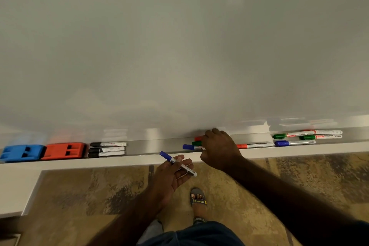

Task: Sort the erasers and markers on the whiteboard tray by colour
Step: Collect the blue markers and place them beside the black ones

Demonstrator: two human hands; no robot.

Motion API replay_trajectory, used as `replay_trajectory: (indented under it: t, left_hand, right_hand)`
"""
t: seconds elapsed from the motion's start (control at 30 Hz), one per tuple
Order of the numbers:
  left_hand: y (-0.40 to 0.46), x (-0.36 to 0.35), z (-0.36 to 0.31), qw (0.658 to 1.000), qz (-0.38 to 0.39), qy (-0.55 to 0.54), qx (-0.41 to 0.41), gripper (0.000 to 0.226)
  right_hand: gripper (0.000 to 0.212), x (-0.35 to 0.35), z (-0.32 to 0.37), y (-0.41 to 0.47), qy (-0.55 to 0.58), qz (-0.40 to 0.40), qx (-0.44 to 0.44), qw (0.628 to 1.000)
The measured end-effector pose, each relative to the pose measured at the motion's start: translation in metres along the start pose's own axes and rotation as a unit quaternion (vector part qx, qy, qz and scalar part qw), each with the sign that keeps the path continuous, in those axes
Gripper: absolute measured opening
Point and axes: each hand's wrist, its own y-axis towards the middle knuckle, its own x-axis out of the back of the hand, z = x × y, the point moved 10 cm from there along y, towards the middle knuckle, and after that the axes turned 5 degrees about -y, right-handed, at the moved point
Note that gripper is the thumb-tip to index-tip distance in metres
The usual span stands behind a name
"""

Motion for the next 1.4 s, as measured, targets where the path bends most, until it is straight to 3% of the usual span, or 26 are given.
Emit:
replay_trajectory:
  t: [0.23, 0.53, 0.73, 0.97, 1.27, 1.4]
  left_hand:
    - [-0.001, -0.020, 0.001, 0.999, 0.033, 0.020, -0.007, 0.033]
    - [0.002, -0.035, 0.017, 0.998, 0.014, 0.058, 0.012, 0.034]
    - [0.001, -0.066, 0.022, 0.996, 0.068, 0.051, 0.025, 0.034]
    - [0.002, -0.097, 0.037, 0.991, 0.098, 0.077, 0.045, 0.034]
    - [0.000, -0.121, 0.052, 0.987, 0.097, 0.115, 0.058, 0.034]
    - [0.000, -0.126, 0.055, 0.985, 0.101, 0.128, 0.058, 0.034]
  right_hand:
    - [0.030, 0.006, 0.011, -0.034, 0.159, -0.031, -0.049, 0.986]
    - [0.038, -0.002, 0.000, -0.070, 0.192, -0.056, 0.004, 0.980]
    - [0.021, 0.002, -0.097, -0.104, 0.117, -0.106, -0.098, 0.983]
    - [0.025, -0.009, -0.184, -0.136, 0.038, -0.088, -0.198, 0.976]
    - [0.040, -0.007, -0.270, -0.154, -0.010, -0.105, -0.242, 0.965]
    - [0.042, -0.014, -0.291, -0.151, -0.021, -0.097, -0.217, 0.971]
